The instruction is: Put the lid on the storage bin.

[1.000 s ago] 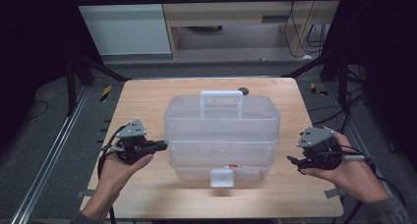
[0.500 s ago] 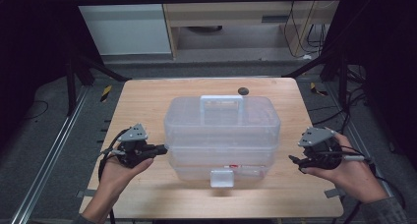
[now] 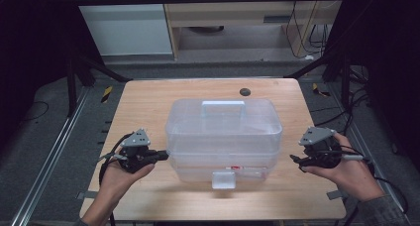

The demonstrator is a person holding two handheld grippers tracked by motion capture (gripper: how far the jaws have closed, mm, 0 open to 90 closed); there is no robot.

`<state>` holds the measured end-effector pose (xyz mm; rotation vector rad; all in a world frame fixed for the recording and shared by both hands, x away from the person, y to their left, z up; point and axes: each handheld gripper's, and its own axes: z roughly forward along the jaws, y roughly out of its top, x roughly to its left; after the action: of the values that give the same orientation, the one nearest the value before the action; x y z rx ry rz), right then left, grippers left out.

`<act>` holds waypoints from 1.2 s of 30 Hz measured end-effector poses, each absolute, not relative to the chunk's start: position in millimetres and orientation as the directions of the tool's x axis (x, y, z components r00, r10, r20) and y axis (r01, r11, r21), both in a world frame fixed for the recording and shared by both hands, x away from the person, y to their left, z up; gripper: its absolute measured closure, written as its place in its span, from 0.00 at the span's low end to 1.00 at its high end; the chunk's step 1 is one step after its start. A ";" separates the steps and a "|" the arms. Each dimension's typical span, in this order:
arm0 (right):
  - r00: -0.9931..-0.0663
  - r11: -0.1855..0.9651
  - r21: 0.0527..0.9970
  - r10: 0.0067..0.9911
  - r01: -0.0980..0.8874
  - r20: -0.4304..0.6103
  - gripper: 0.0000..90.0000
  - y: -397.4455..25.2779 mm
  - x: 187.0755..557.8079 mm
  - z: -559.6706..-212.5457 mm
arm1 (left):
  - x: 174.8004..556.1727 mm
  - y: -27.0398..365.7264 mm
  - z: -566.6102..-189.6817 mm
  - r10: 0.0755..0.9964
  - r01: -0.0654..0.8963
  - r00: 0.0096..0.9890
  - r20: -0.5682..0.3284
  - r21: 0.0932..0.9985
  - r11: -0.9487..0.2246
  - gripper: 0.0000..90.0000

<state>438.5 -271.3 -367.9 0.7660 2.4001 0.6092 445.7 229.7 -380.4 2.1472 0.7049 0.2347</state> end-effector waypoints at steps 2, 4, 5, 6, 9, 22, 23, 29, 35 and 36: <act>-0.689 0.734 0.560 0.632 0.384 -0.356 0.23 -271.4 439.7 -368.1 | 445.6 229.5 -381.1 0.559 0.404 0.826 -0.073 0.769 -0.496 1.00; -0.686 0.732 0.561 0.634 0.386 -0.355 0.23 -271.7 440.8 -368.2 | 445.6 229.5 -381.5 0.557 0.401 0.828 -0.069 0.766 -0.502 1.00; -0.686 0.731 0.562 0.635 0.386 -0.356 0.23 -272.0 442.0 -368.5 | 445.6 229.6 -381.7 0.557 0.402 0.828 -0.070 0.767 -0.501 1.00; -0.684 0.729 0.565 0.638 0.387 -0.354 0.24 -272.1 442.7 -368.7 | 445.6 230.1 -381.6 0.559 0.403 0.826 -0.073 0.770 -0.495 1.00; -0.671 0.720 0.568 0.651 0.398 -0.355 0.24 -273.9 446.7 -370.4 | 448.0 237.4 -379.5 0.576 0.400 0.816 -0.056 0.773 -0.493 1.00; -0.556 0.598 0.610 0.779 0.520 -0.290 0.32 -285.1 514.1 -396.2 | 531.4 289.7 -391.3 0.745 0.576 0.653 -0.136 0.728 -0.372 1.00; -0.548 0.586 0.613 0.788 0.529 -0.281 0.33 -285.8 521.8 -400.2 | 536.5 289.3 -393.7 0.754 0.583 0.645 -0.125 0.719 -0.379 1.00; -0.468 0.490 0.645 0.855 0.587 -0.224 0.37 -292.1 564.6 -425.0 | 563.1 285.8 -415.2 0.787 0.619 0.613 -0.075 0.665 -0.418 1.00; -0.415 0.422 0.648 0.893 0.634 -0.176 0.34 -291.5 590.1 -447.8 | 580.9 282.3 -438.1 0.816 0.651 0.577 -0.034 0.623 -0.434 1.00; -0.410 0.413 0.650 0.897 0.638 -0.168 0.33 -291.0 592.2 -449.8 | 583.3 282.1 -439.6 0.823 0.650 0.567 -0.030 0.629 -0.425 1.00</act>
<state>592.2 -291.0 -449.8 1.3004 2.1728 0.6859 583.3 282.1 -439.6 2.2059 1.1743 0.3790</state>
